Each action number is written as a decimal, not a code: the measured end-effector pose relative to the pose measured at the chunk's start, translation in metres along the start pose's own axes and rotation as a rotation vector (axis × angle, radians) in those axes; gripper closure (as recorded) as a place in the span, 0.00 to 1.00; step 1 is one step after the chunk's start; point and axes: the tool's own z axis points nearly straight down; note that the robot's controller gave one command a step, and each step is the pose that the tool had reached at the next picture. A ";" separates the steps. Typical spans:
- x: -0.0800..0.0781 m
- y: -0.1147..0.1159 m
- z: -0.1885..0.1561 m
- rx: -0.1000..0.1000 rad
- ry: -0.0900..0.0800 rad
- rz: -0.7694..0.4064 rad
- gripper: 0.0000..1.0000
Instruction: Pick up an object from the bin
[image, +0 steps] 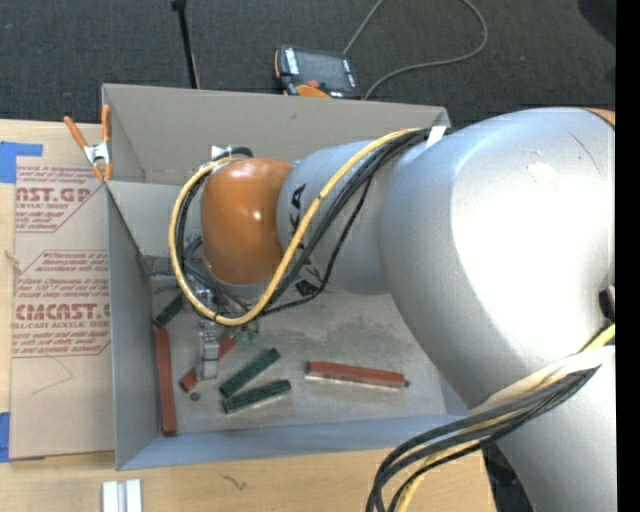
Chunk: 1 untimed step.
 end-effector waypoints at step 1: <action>0.067 -0.033 0.001 0.000 -0.001 -0.079 0.00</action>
Offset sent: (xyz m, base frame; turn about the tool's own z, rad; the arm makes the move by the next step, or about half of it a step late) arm -0.0619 -0.0373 -0.0003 -0.0796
